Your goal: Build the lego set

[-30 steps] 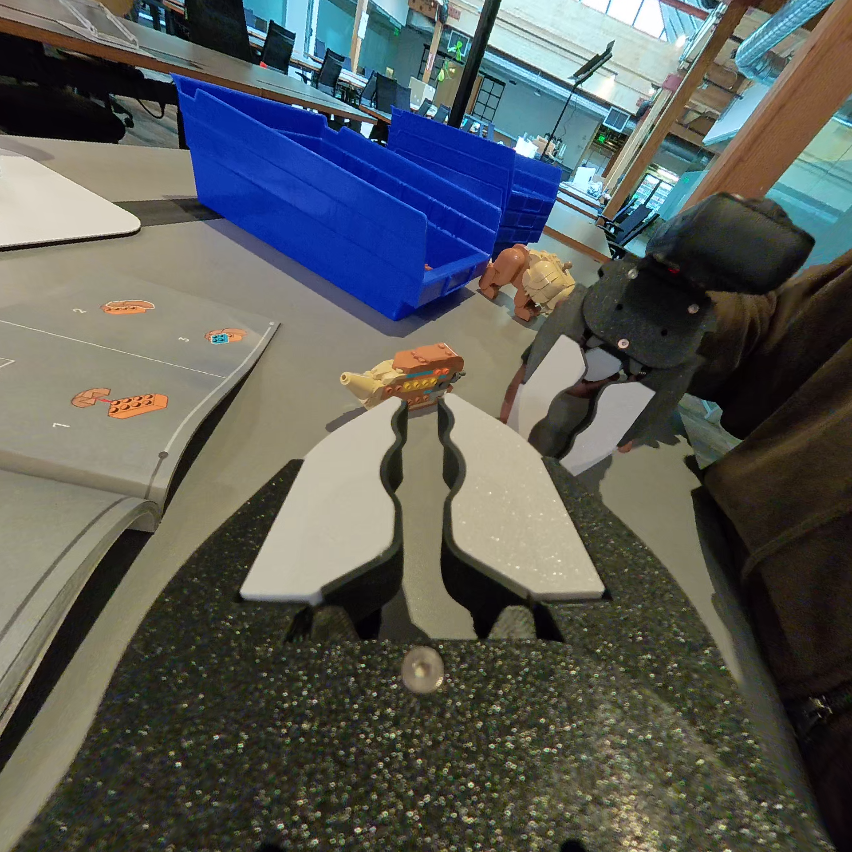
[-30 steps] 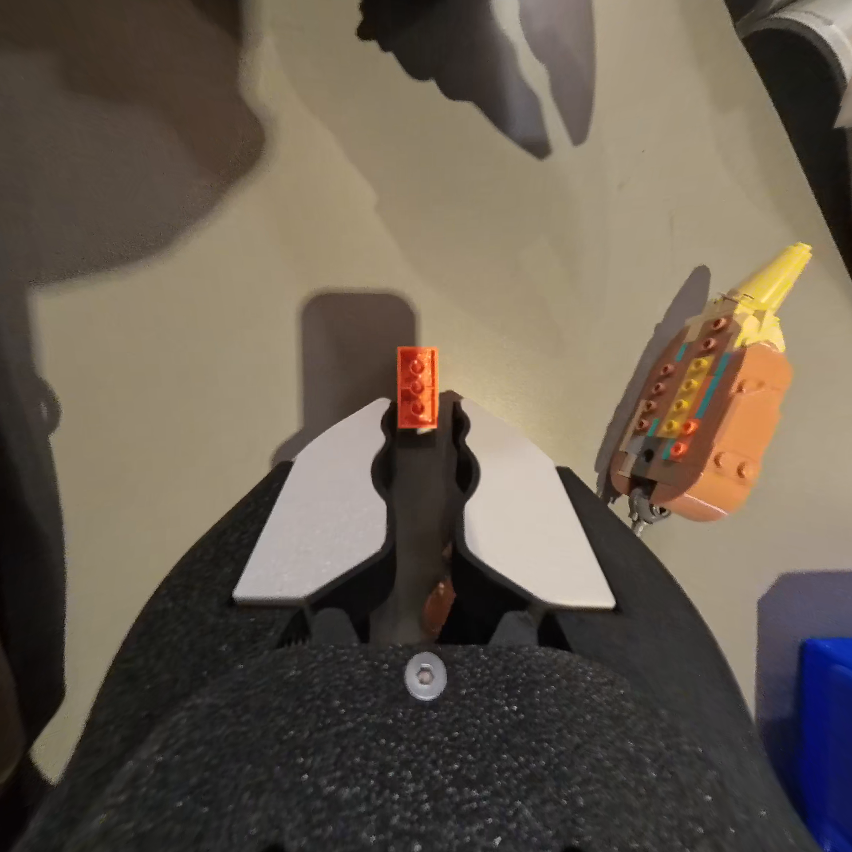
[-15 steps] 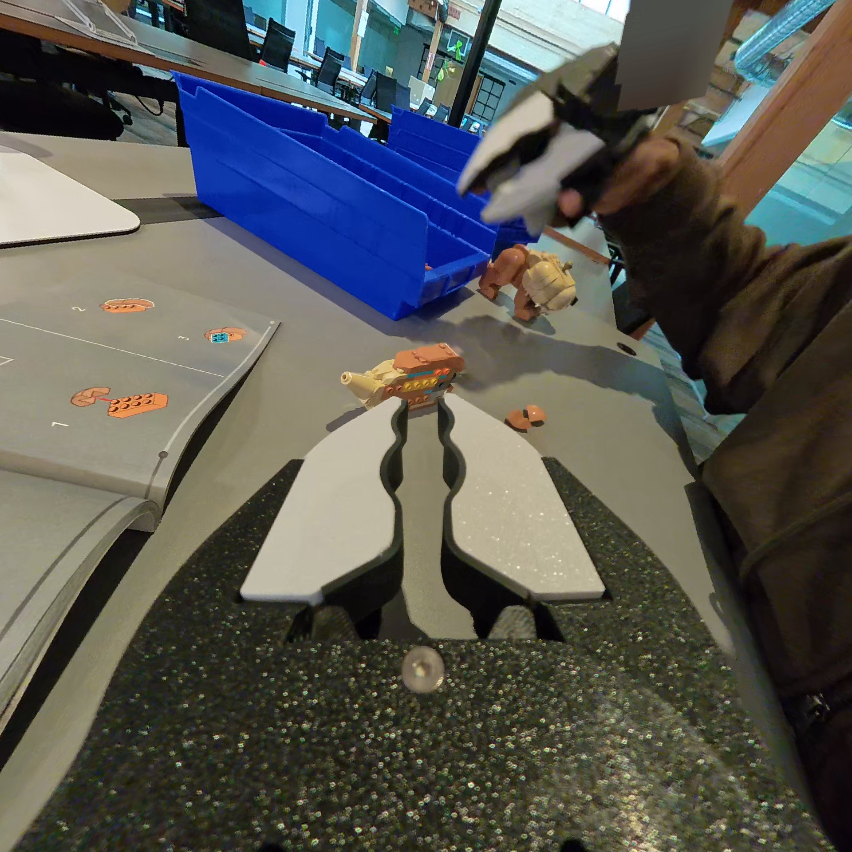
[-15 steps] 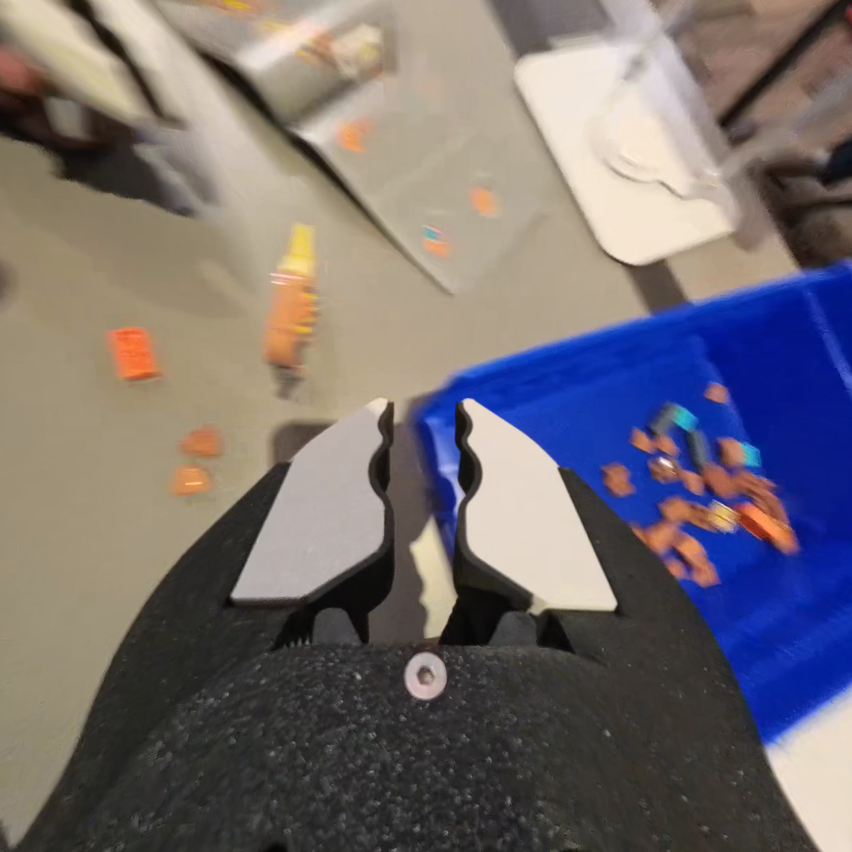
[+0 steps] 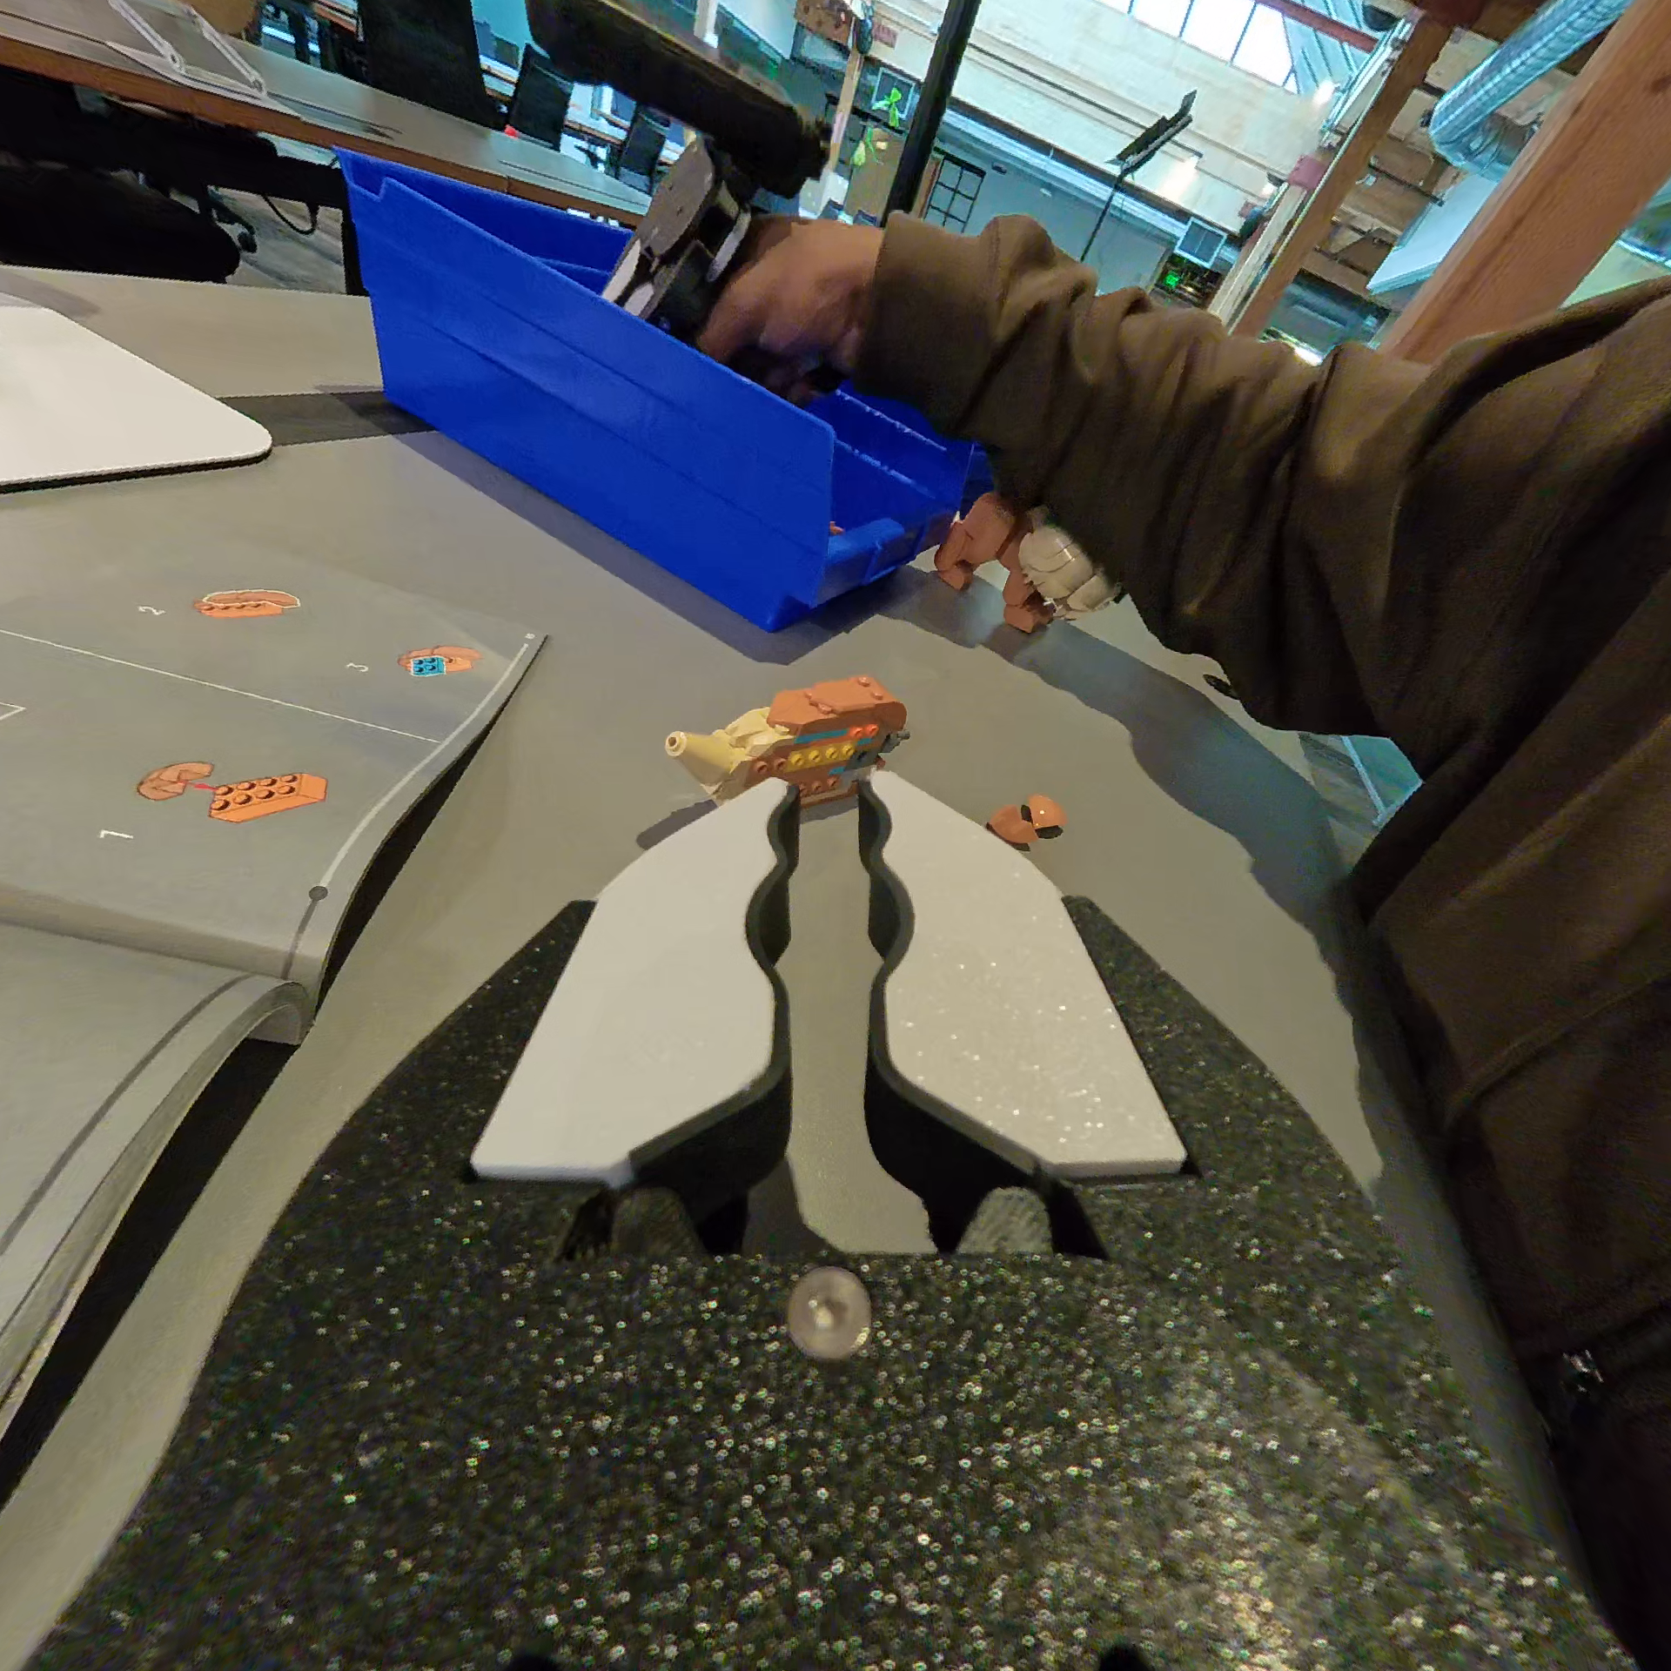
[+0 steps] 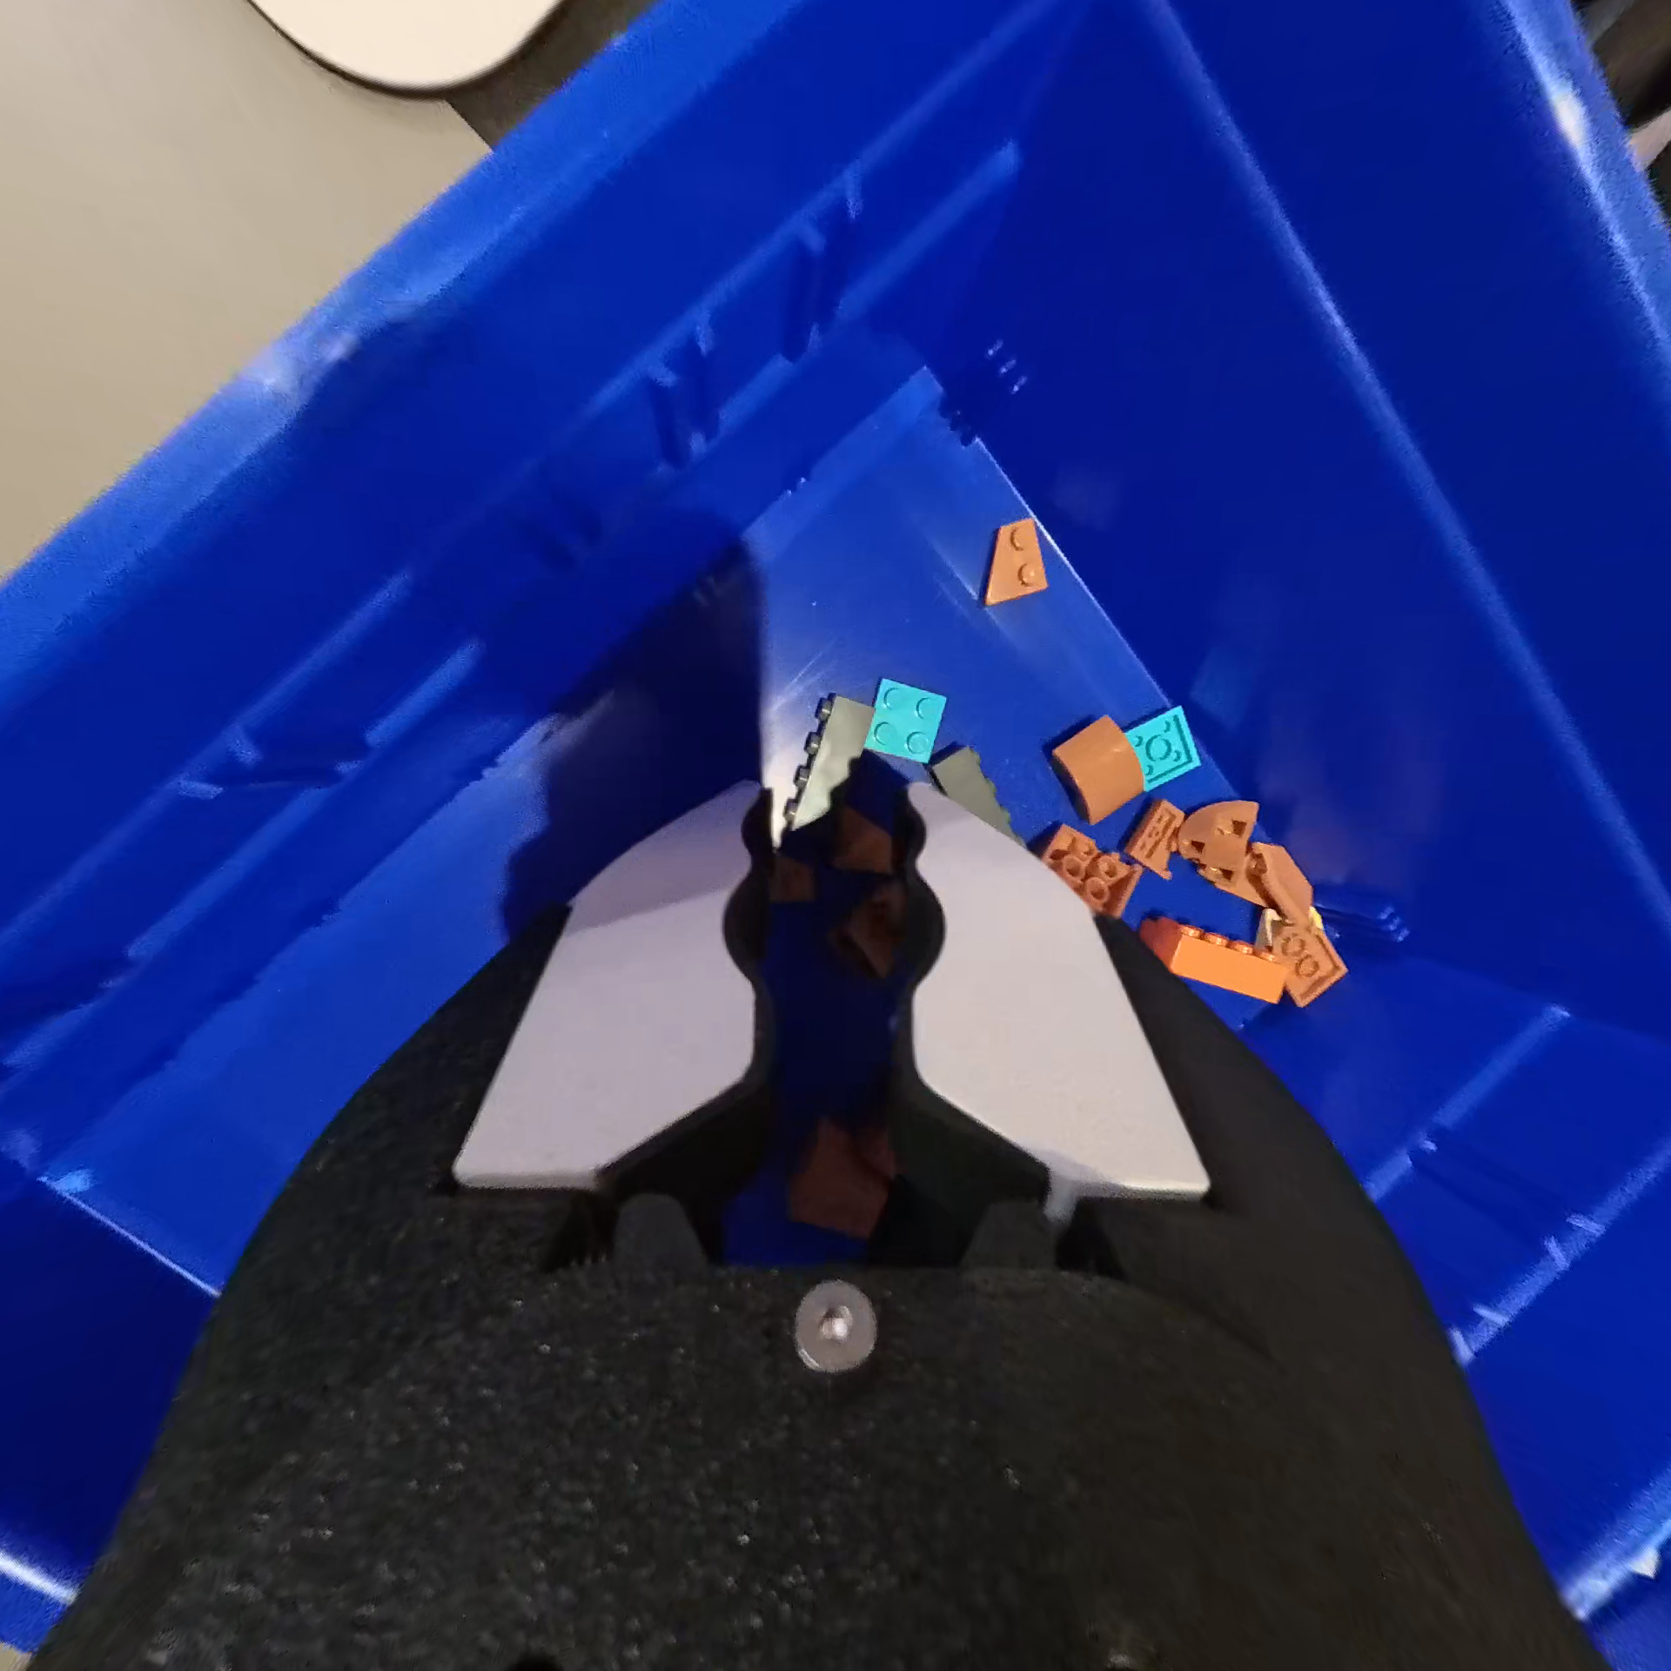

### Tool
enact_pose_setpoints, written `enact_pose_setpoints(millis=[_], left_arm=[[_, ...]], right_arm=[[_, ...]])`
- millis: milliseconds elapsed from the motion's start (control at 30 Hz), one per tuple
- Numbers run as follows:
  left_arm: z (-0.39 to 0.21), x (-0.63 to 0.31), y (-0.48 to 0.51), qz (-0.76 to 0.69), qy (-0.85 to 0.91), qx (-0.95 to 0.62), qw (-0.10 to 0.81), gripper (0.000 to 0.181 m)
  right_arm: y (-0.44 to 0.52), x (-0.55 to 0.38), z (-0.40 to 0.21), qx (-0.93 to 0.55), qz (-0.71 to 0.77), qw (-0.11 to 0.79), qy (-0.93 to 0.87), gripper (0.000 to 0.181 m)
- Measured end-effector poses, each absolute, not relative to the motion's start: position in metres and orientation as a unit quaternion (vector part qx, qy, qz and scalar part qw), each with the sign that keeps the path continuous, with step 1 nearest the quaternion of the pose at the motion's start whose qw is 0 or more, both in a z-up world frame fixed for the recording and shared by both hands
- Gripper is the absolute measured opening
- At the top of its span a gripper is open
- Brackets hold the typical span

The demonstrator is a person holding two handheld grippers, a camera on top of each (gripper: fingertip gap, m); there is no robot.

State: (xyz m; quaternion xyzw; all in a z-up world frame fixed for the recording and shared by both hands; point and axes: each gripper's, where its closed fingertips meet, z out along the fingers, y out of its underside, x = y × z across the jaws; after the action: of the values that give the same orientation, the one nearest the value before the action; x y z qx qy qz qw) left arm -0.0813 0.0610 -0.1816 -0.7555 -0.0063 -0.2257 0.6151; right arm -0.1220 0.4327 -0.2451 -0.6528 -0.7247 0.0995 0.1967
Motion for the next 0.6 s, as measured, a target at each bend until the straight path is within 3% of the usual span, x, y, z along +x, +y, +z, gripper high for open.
enact_pose_setpoints(millis=[233, 400, 600], left_arm=[[-0.181, -0.081, 0.061, -0.23, -0.008, -0.755, 0.614, 0.012], [-0.181, -0.082, 0.061, -0.232, -0.011, -0.752, 0.616, 0.012], [-0.18, -0.082, 0.061, -0.232, -0.011, -0.752, 0.617, 0.012]], right_arm=[[0.432, -0.123, -0.261, -0.654, 0.074, 0.174, -0.732, 0.027], [0.429, -0.124, -0.261, -0.641, 0.057, 0.181, -0.744, 0.013], [0.408, -0.109, -0.224, -0.623, 0.087, 0.223, -0.744, 0.013]])
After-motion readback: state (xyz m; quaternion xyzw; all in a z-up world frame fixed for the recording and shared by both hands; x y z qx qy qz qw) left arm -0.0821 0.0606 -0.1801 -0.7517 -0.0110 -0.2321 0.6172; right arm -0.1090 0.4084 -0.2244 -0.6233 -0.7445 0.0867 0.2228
